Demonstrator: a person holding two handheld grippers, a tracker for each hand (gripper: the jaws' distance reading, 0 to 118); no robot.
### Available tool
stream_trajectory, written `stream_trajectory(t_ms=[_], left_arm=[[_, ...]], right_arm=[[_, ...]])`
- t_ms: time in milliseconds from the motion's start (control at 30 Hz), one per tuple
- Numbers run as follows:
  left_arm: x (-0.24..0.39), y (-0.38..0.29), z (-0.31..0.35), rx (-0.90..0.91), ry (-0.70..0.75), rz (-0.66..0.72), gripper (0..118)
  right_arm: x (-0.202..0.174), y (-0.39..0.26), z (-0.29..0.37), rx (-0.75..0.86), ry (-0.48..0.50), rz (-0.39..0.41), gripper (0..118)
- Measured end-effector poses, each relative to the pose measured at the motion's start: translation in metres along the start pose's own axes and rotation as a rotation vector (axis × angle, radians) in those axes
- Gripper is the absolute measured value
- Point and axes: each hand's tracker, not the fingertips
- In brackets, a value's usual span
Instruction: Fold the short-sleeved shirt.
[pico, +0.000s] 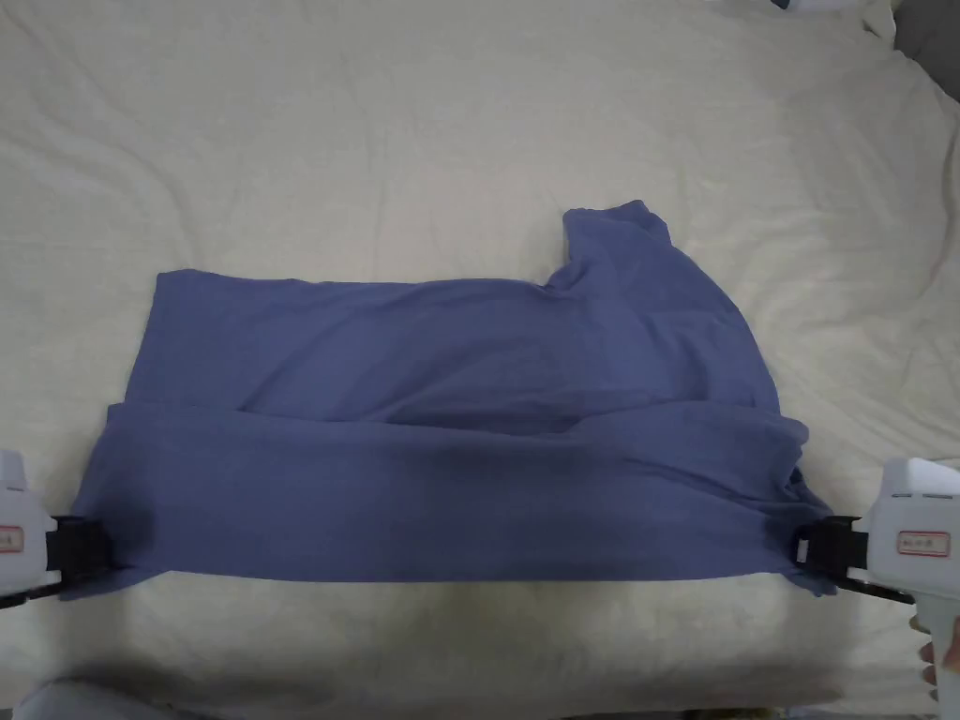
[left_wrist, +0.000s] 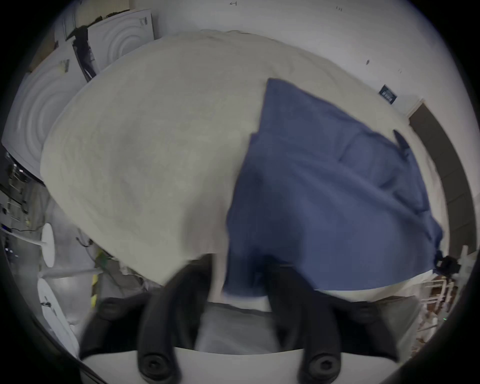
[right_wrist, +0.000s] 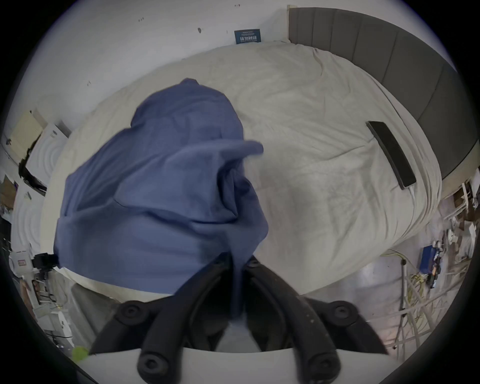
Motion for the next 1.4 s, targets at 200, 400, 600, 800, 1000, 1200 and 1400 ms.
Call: stream_trajectory(t_ms=[200,400,600,800,1000,1200,1400], left_arm=[[0.003,0.024,0.056,0.275,-0.055,0.007,118],[0.056,0.054,0.116,0.680,0.016,-0.117,118],[0.110,0.053,0.131,0.991,-0.007,-0.135,118],[0.140,0.038,0.127,1.049,-0.028,-0.231,83],[0.143,0.039,0.122,1.003,-0.050,-0.211,0],[0.136,0.053,0.121,0.961,-0.076,-0.216,0],[0.120,0.112,0.105,0.763,-0.105,-0.172,14]], right_arm=[[-0.013,0.023,0.045,0.219,-0.067,0.044,107],[-0.054,0.049,0.110,0.621,-0.035,0.127,114],[-0.103,0.046,0.126,0.927,-0.049,0.198,118],[-0.124,0.042,0.125,0.982,0.030,0.154,96],[-0.132,0.051,0.128,0.974,0.050,0.161,2],[-0.136,0.055,0.124,0.944,0.057,0.168,1],[-0.138,0.066,0.114,0.906,0.054,0.177,1]])
